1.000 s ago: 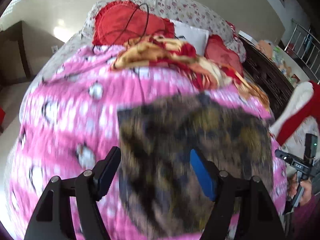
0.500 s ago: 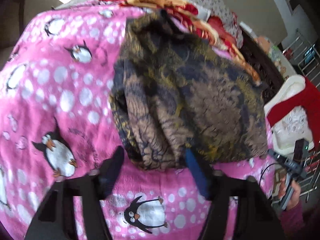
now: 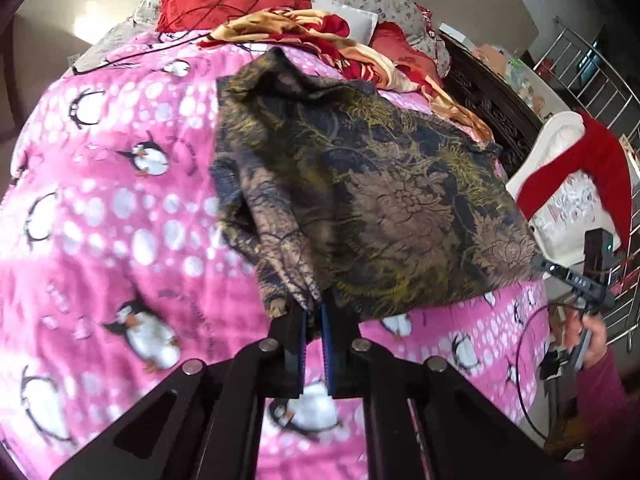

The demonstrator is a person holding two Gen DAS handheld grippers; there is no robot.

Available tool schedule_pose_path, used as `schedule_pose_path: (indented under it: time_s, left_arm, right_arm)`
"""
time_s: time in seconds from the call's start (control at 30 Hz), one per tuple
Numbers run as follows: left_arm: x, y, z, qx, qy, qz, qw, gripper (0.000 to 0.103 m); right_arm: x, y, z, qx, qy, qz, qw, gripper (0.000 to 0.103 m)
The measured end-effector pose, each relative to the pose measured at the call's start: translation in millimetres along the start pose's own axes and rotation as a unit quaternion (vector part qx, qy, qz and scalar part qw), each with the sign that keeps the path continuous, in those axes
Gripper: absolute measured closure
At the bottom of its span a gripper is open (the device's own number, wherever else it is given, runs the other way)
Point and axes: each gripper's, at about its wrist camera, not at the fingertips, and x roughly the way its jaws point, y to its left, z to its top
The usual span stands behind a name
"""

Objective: Fold small clothes

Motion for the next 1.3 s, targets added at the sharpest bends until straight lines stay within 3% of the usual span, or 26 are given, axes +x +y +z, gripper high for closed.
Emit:
schedule_pose_path:
  time_s: [0.13, 0.27, 0.33, 0.43, 0.5, 0.53, 0.67, 0.9, 1.07, 1.2, 1.3]
  left_arm:
    - [18, 17, -17, -0.018, 0.027, 0.007, 0.9994, 0.097]
    - [27, 25, -22, -0.046, 0.031, 0.004, 0.9984, 0.097]
    - [19, 29, -18, -0.061, 0.030, -0.010, 0.9976, 0.095]
    - [0, 33, -11, -0.064, 0.006, 0.007, 0.9979, 0.082]
    - [-11, 31, -5, -0.056, -0.014, 0.022, 0.9981, 0.060]
    - [-14, 28, -3, -0.052, -0.026, 0.033, 0.9977, 0.056]
    - [-7, 13, 6, -0.030, -0.035, 0.073, 0.9962, 0.041]
    - [34, 16, 6, -0.036, -0.008, 0.131, 0.9907, 0.041]
    - [42, 20, 8, -0.044, -0.008, 0.140, 0.9892, 0.036]
    - [47, 23, 7, -0.050, -0.012, 0.139, 0.9889, 0.035]
    - [48, 23, 6, -0.043, -0.011, 0.142, 0.9889, 0.035]
  right_arm:
    - [-8, -11, -9, -0.007, 0.022, -0.027, 0.999, 0.095]
    - [20, -23, -18, 0.009, 0.077, -0.041, 0.996, 0.094]
    - [13, -18, -11, 0.008, 0.067, -0.056, 0.996, 0.091]
    - [-11, -2, 9, -0.007, 0.020, -0.087, 0.996, 0.085]
    - [-19, 19, 26, -0.032, 0.000, -0.075, 0.997, 0.083]
    - [-15, 35, 35, -0.049, 0.000, -0.058, 0.997, 0.080]
    - [39, 104, 63, -0.108, 0.029, 0.011, 0.994, 0.080]
    - [155, 235, 78, -0.227, 0.050, 0.079, 0.969, 0.080]
    - [219, 283, 109, -0.250, 0.042, 0.066, 0.965, 0.080]
    - [270, 292, 143, -0.222, 0.049, 0.024, 0.974, 0.080]
    - [283, 288, 150, -0.202, 0.052, 0.036, 0.977, 0.080]
